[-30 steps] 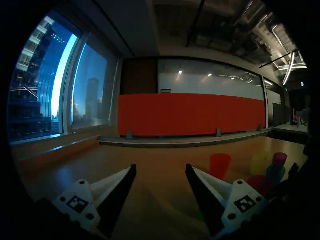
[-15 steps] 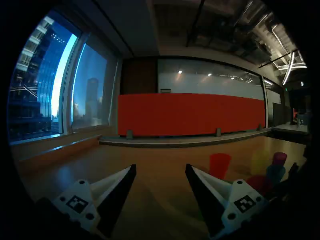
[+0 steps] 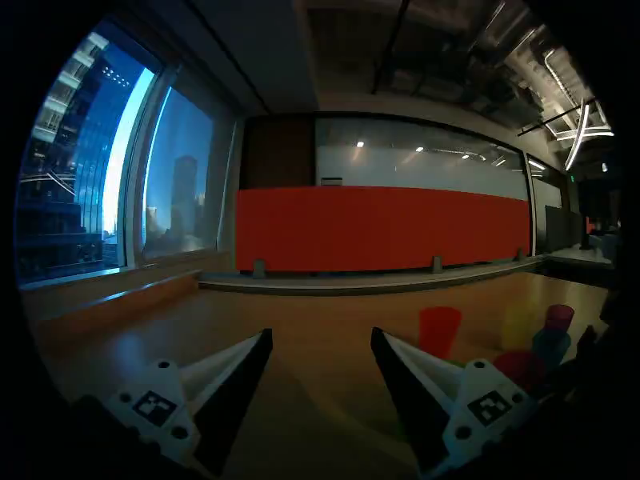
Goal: Pour water
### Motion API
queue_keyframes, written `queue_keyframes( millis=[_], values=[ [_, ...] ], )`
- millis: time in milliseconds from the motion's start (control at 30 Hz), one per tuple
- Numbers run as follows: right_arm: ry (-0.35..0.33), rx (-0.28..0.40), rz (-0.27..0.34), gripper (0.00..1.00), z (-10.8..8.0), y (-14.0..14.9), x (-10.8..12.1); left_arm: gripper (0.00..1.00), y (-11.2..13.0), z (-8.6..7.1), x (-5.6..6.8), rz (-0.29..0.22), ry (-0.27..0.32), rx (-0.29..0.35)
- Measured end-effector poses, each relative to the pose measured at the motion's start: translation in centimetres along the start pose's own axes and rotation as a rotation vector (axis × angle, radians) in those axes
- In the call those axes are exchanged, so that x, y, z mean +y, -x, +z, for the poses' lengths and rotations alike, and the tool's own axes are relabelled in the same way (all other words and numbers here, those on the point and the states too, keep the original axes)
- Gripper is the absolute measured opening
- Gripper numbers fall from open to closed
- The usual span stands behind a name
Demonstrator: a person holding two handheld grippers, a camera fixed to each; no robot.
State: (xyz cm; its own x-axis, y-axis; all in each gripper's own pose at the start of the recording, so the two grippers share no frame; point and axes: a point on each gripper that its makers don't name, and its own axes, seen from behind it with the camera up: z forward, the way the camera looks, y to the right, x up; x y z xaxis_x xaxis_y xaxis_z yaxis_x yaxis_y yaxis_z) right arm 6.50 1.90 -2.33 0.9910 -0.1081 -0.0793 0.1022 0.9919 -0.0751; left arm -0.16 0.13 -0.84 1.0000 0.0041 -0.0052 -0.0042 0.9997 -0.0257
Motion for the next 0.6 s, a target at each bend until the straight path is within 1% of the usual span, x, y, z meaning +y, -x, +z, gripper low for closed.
queue_keyframes(
  millis=[200,500,600],
  values=[
    [-0.03,-0.015,0.026,1.0,0.7,1.7,-1.1,0.91,0.1,0.0,0.0,0.0,0.0,0.0],
    [-0.059,-0.043,0.098,1.0,1.4,4.1,-2.2,0.91,0.0,0.0,0.0,0.0,0.0,0.0],
    [-0.066,-0.05,0.112,1.0,1.4,4.8,-2.5,0.91,0.0,0.0,0.0,0.0,0.0,0.0]
  ],
)
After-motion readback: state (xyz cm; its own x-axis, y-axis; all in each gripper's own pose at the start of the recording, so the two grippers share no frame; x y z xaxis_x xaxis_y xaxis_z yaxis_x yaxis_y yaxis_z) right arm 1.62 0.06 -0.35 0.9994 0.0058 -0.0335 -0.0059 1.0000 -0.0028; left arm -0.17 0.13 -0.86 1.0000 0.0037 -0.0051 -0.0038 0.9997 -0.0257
